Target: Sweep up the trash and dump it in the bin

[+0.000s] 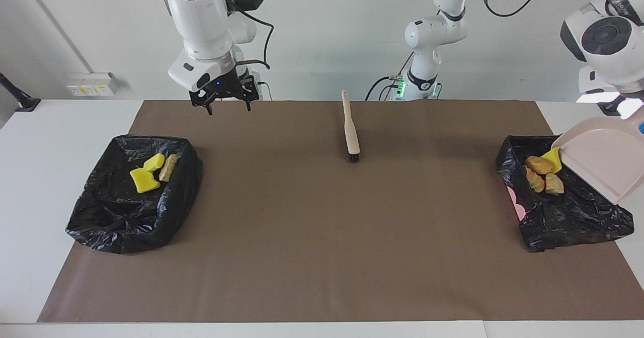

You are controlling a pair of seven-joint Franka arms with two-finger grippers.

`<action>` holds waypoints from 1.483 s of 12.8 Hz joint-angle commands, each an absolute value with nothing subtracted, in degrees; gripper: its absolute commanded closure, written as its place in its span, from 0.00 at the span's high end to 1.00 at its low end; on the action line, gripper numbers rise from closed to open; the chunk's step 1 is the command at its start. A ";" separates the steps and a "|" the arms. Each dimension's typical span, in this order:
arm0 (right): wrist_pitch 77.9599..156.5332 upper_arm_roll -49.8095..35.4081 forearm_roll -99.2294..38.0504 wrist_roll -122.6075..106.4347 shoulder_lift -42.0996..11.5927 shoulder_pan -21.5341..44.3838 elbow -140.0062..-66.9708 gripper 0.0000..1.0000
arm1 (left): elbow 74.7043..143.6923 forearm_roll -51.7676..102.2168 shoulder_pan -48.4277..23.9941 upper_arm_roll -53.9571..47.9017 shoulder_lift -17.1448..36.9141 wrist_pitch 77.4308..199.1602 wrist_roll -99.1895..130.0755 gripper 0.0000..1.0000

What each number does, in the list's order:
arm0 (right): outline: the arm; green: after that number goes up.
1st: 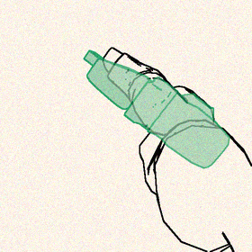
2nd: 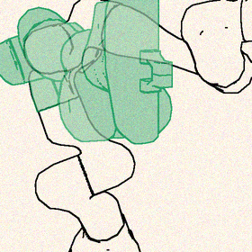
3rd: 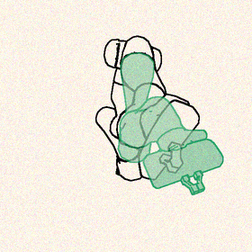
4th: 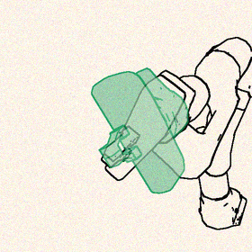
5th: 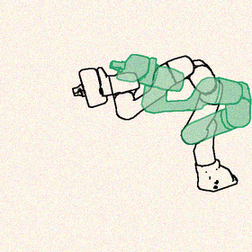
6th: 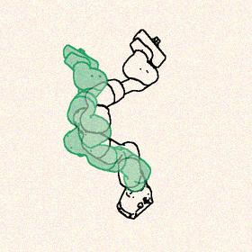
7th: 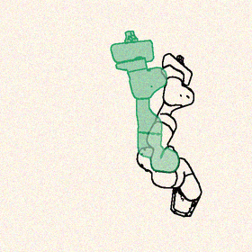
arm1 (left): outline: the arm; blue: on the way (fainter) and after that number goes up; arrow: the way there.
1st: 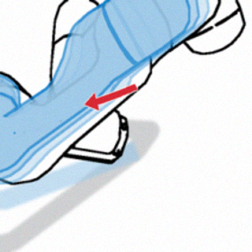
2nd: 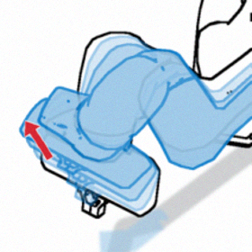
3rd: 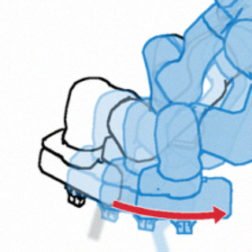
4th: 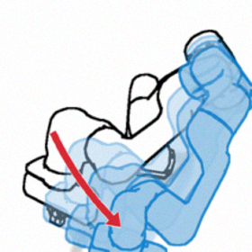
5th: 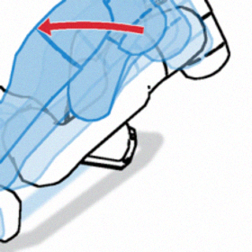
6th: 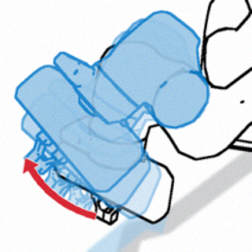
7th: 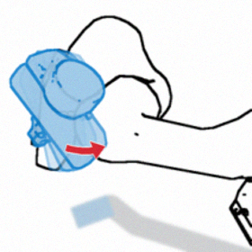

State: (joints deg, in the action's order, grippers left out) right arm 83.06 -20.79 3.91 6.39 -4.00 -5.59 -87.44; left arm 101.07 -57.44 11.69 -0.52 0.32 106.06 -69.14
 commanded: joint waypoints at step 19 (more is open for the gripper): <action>84.20 -0.35 -1.68 4.22 -0.35 -2.90 -85.87 1.00 | 96.14 -6.53 -4.20 -1.05 1.23 103.80 -10.69 0.00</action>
State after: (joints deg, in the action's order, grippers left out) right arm 83.58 -0.25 -1.41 3.24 -1.57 -2.60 -84.33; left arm 93.39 -10.37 -1.15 -2.05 2.25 103.74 -18.38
